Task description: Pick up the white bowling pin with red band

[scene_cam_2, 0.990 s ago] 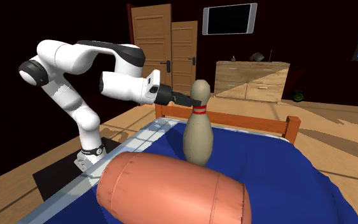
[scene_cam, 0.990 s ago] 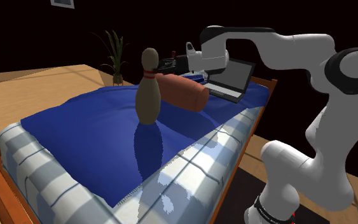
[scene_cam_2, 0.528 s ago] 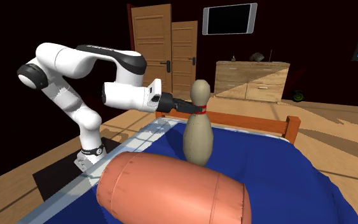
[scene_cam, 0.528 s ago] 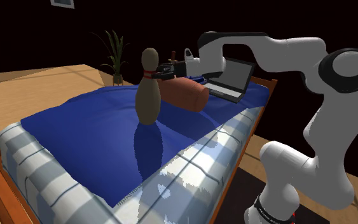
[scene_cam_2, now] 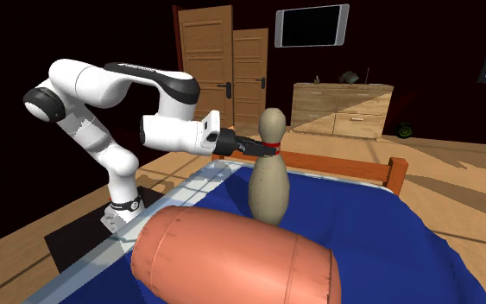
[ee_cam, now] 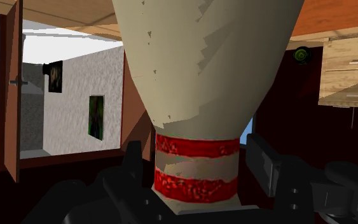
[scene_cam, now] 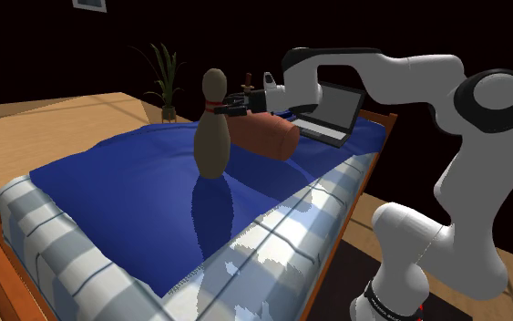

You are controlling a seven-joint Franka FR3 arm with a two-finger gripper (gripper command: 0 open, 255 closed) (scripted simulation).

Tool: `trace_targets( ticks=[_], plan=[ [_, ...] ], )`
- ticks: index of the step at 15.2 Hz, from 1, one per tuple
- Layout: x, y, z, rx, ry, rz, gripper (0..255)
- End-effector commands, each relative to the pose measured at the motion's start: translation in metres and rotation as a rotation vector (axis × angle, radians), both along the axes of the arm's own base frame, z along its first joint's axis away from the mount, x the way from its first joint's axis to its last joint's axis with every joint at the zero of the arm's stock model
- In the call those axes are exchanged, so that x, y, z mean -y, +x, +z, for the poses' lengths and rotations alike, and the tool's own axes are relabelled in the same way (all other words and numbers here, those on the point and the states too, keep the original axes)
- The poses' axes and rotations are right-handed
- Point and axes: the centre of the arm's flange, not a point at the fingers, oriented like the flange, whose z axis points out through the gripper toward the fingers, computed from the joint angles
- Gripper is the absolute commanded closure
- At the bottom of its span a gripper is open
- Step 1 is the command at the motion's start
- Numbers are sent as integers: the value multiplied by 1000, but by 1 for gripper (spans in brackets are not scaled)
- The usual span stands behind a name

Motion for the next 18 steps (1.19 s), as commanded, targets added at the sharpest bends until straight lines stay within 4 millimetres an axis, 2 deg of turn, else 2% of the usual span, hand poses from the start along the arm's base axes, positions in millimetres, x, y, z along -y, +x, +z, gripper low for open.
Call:
trace_targets(
  ticks=[1,4,18],
  plan=[
    [0,0,-1,-1,-2,0,255],
    [0,0,-1,-1,-1,0,255],
    [0,0,73,-1,-1,0,255]
  ],
)
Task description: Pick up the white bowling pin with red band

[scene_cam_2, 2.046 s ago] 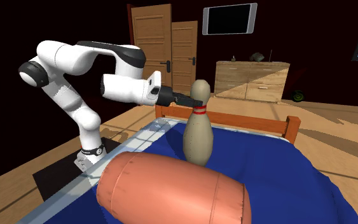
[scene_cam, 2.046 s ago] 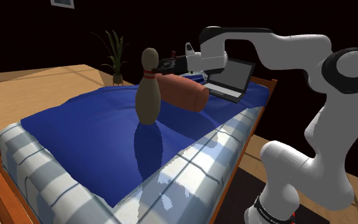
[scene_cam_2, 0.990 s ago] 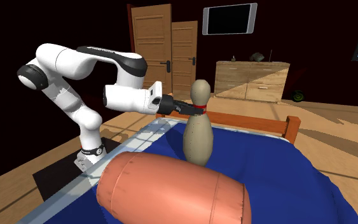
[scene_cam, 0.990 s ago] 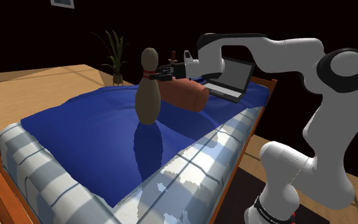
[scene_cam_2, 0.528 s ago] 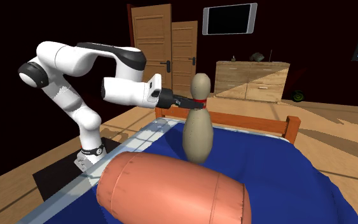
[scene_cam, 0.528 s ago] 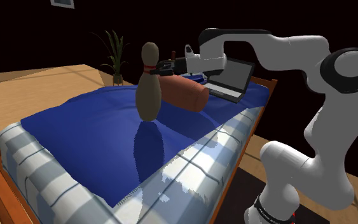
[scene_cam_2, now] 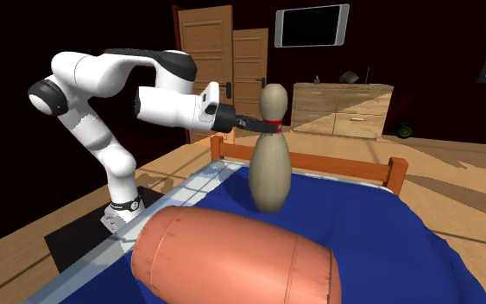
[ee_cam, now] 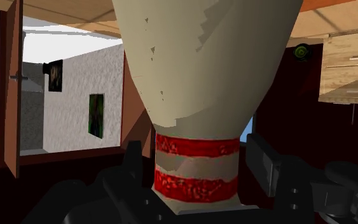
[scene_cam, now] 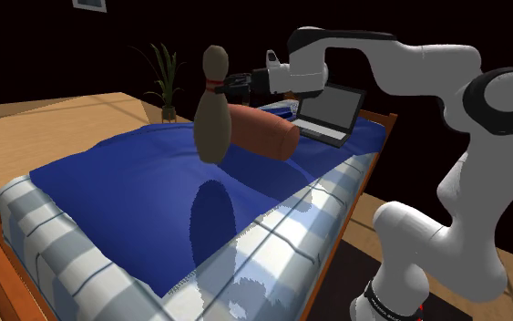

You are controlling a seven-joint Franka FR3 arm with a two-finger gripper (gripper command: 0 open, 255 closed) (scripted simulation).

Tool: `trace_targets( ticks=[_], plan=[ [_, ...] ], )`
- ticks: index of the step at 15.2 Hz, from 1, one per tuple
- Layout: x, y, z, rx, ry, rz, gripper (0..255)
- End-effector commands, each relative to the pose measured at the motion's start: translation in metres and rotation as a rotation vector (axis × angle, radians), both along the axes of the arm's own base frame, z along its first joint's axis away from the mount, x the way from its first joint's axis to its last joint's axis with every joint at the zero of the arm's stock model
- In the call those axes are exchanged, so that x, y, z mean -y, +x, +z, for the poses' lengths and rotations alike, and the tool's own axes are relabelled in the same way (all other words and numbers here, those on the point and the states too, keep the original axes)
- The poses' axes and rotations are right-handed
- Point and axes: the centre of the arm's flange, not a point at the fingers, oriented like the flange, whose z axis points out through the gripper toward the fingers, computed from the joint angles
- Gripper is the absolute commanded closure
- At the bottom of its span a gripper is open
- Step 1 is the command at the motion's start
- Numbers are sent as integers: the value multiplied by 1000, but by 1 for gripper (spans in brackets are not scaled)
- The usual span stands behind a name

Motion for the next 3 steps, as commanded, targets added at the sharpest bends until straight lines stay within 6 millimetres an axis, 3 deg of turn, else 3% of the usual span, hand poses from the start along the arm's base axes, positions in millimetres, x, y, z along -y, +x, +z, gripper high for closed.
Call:
trace_targets(
  ticks=[1,3],
  plan=[
    [0,-1,13,2,1,0,255],
    [0,-1,14,2,1,0,255]
  ],
)
